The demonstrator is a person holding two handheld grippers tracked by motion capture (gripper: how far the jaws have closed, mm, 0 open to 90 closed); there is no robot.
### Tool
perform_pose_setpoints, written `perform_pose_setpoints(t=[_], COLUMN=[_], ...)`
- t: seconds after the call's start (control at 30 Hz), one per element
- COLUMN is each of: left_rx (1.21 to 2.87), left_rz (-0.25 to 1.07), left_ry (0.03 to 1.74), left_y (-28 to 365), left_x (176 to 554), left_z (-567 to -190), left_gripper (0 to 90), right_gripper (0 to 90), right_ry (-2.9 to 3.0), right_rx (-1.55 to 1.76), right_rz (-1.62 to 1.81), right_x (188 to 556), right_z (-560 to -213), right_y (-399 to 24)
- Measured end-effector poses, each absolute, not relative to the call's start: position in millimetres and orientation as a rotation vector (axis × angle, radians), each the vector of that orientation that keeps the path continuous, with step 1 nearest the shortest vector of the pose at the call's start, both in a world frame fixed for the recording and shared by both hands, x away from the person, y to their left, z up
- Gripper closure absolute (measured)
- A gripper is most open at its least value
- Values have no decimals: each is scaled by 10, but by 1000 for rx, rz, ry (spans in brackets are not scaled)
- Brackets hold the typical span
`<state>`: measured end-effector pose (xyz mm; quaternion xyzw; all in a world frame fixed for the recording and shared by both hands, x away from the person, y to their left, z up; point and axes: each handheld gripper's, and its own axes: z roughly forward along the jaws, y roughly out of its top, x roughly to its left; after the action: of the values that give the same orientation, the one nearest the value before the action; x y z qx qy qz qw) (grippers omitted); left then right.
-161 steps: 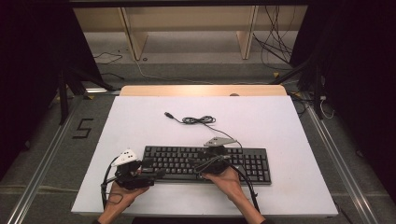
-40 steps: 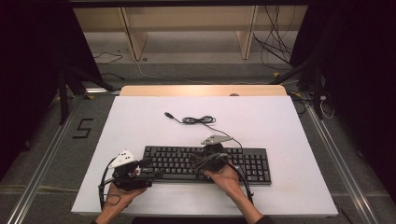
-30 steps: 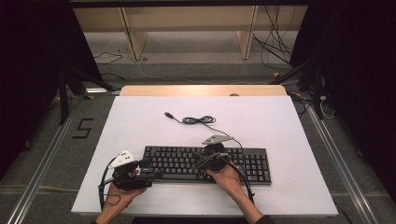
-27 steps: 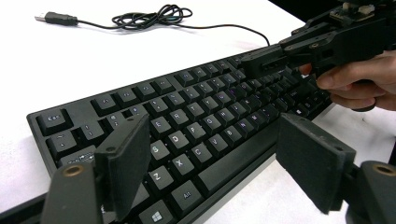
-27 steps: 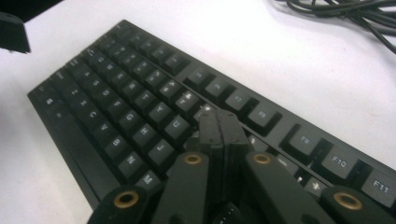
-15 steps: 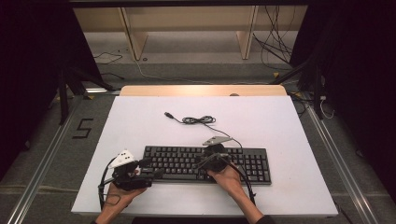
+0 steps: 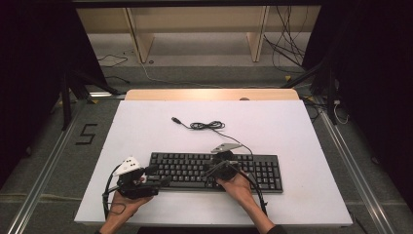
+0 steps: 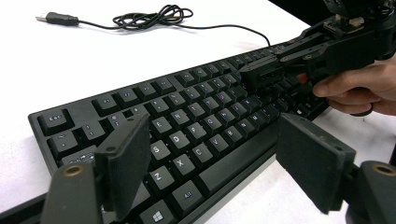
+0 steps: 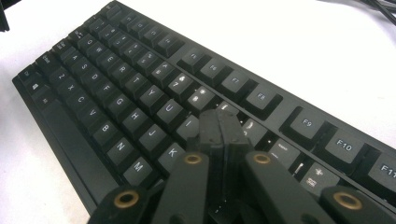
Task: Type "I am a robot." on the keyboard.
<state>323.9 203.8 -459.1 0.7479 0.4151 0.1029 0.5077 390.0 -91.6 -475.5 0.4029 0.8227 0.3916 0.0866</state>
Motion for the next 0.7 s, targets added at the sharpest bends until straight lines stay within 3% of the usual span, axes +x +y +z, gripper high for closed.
perform_pose_setpoints(t=[0.7], left_rx=[1798], left_rz=[253], left_ry=[1016], left_y=[2044], left_x=[3256], left_z=[-4596], left_gripper=[262], right_gripper=[875], right_ry=[2416], right_rx=[1215], right_rz=[1227], right_x=[3868], right_z=[-4714], right_y=[-960])
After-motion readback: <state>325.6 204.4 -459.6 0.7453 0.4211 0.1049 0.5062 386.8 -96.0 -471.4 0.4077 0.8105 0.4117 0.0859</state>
